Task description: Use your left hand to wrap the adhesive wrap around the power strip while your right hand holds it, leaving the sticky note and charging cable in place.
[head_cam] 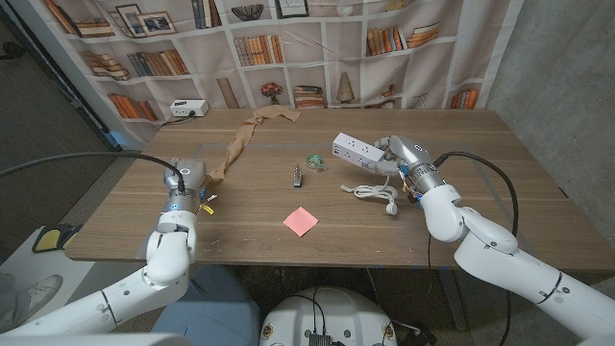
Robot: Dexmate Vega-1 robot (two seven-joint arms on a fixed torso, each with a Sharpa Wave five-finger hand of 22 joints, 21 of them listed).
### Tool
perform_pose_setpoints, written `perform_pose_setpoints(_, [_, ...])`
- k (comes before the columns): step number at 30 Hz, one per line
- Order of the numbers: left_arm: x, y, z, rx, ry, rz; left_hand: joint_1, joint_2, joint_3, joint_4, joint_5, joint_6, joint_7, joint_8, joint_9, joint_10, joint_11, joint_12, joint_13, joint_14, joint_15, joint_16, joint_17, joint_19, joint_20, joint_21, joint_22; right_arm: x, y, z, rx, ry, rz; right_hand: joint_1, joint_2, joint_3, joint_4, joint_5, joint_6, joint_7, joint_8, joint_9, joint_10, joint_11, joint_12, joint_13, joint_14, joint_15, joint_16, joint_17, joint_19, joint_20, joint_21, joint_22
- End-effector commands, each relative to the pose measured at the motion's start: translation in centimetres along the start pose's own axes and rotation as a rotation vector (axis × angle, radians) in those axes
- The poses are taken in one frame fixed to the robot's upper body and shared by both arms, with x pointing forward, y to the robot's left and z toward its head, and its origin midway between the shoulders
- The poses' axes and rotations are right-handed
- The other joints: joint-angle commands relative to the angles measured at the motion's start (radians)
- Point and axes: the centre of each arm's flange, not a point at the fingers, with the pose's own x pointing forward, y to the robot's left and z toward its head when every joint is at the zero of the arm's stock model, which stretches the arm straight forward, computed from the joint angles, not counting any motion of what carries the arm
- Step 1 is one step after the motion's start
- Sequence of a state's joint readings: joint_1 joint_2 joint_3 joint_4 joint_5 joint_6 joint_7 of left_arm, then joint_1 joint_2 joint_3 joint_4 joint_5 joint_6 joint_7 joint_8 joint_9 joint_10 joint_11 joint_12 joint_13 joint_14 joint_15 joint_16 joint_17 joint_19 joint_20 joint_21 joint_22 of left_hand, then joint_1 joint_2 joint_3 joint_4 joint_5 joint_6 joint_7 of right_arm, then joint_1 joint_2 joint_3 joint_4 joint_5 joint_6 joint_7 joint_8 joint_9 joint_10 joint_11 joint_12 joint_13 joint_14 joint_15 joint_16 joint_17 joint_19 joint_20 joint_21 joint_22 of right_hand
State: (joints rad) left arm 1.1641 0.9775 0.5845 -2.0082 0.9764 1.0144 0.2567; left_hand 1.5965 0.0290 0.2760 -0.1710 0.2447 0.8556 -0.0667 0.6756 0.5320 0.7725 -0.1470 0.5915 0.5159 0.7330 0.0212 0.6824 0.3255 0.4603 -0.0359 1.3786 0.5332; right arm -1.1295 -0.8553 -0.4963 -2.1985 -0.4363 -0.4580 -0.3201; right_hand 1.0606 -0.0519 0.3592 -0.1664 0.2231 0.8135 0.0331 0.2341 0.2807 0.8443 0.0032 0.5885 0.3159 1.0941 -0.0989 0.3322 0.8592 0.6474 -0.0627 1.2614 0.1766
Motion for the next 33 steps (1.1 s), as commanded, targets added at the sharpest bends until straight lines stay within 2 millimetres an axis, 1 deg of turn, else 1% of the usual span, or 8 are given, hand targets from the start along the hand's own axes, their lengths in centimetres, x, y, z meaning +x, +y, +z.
perform_pose_setpoints(1, [-0.3, 1.4, 0.6, -0.069, 0.004, 0.056, -0.028, 0.023, 0.026, 0.016, 0.006, 0.007, -0.006, -0.002, -0.001, 0.079, 0.013, 0.034, 0.043, 0.23, -0.233, -0.008, 0.0, 0.001, -0.011, -0.01, -0.006, -0.1, -0.1, 0.2, 0.002, -0.005, -0.007, 0.138, 0.144, 0.061, 0.003, 0.003, 0.083, -0.073, 0.006, 0.004, 0.128, -0.119, 0.006, 0.093, 0.094, -0.132, -0.002, 0.006, -0.005, -0.073, 0.005, 0.003])
perform_pose_setpoints(6, [-0.2, 2.1, 1.0, -0.111, 0.016, 0.064, -0.03, 0.021, 0.027, 0.014, 0.005, 0.04, -0.009, 0.007, -0.007, 0.087, 0.014, 0.035, 0.036, 0.229, -0.231, -0.009, 0.001, -0.002, -0.037, -0.026, -0.026, -0.2, -0.3, 0.3, 0.006, -0.015, -0.013, 0.138, 0.144, 0.061, 0.003, 0.003, 0.083, -0.074, 0.006, 0.005, 0.127, -0.119, 0.004, 0.092, 0.095, -0.133, -0.003, 0.007, -0.004, -0.074, 0.007, 0.003])
perform_pose_setpoints(7, [-0.2, 2.2, 1.1, -0.121, 0.02, 0.064, -0.03, 0.02, 0.027, 0.013, 0.005, 0.043, -0.008, 0.007, -0.007, 0.091, 0.01, 0.036, 0.035, 0.229, -0.231, -0.01, 0.001, -0.001, -0.041, -0.025, -0.028, -0.2, -0.3, 0.3, 0.007, -0.016, -0.013, 0.138, 0.144, 0.061, 0.003, 0.003, 0.083, -0.073, 0.006, 0.005, 0.127, -0.12, 0.004, 0.092, 0.094, -0.133, -0.004, 0.007, -0.004, -0.074, 0.007, 0.003])
perform_pose_setpoints(10, [-0.2, 2.6, 1.3, -0.147, 0.024, 0.067, -0.03, 0.016, 0.026, 0.011, 0.005, 0.051, -0.005, 0.009, -0.01, 0.098, 0.011, 0.037, 0.032, 0.23, -0.232, -0.011, 0.0, 0.001, -0.048, -0.025, -0.033, -0.3, -0.3, 0.3, 0.011, -0.019, -0.012, 0.138, 0.144, 0.062, 0.003, 0.003, 0.083, -0.073, 0.006, 0.005, 0.127, -0.119, 0.004, 0.093, 0.093, -0.132, -0.005, 0.007, -0.006, -0.075, 0.007, 0.003])
perform_pose_setpoints(22, [-0.4, 3.8, 1.9, -0.224, 0.039, 0.076, -0.032, 0.006, 0.021, 0.007, 0.009, 0.065, -0.003, 0.02, -0.001, 0.114, 0.004, 0.036, 0.018, 0.236, -0.227, -0.014, 0.0, 0.009, -0.051, -0.016, -0.05, -0.6, -0.3, 0.1, 0.018, -0.025, -0.017, 0.137, 0.144, 0.063, 0.004, 0.003, 0.082, -0.074, 0.004, 0.005, 0.126, -0.121, 0.002, 0.095, 0.094, -0.132, -0.008, 0.008, -0.007, -0.076, 0.011, 0.002])
perform_pose_setpoints(27, [-0.5, 4.6, 2.1, -0.263, 0.041, 0.109, -0.032, 0.004, 0.021, 0.006, 0.011, 0.069, -0.001, 0.028, 0.008, 0.116, 0.003, 0.035, 0.013, 0.238, -0.227, -0.015, 0.0, 0.01, -0.05, -0.014, -0.056, -0.8, -0.3, -0.1, 0.02, -0.023, -0.018, 0.136, 0.144, 0.063, 0.005, 0.002, 0.084, -0.073, 0.005, 0.006, 0.129, -0.12, 0.003, 0.097, 0.094, -0.132, -0.009, 0.009, -0.008, -0.075, 0.013, 0.002])
perform_pose_setpoints(32, [-0.4, 5.2, 2.6, -0.286, 0.048, 0.131, -0.033, 0.003, 0.02, 0.006, 0.013, 0.068, -0.003, 0.032, 0.016, 0.12, 0.002, 0.034, 0.01, 0.24, -0.226, -0.017, -0.001, 0.011, -0.048, -0.011, -0.061, -0.9, -0.4, -0.2, 0.023, -0.023, -0.023, 0.135, 0.143, 0.062, 0.005, 0.002, 0.085, -0.073, 0.004, 0.006, 0.128, -0.119, 0.001, 0.096, 0.095, -0.132, -0.01, 0.008, -0.009, -0.075, 0.015, 0.002])
perform_pose_setpoints(33, [-0.4, 5.3, 2.6, -0.295, 0.052, 0.132, -0.033, 0.002, 0.02, 0.006, 0.014, 0.067, -0.006, 0.033, 0.017, 0.12, 0.002, 0.034, 0.008, 0.241, -0.226, -0.018, -0.001, 0.012, -0.048, -0.01, -0.063, -0.9, -0.4, -0.2, 0.023, -0.023, -0.023, 0.134, 0.142, 0.062, 0.005, 0.002, 0.085, -0.073, 0.004, 0.006, 0.128, -0.119, 0.001, 0.096, 0.095, -0.131, -0.01, 0.009, -0.009, -0.075, 0.015, 0.002])
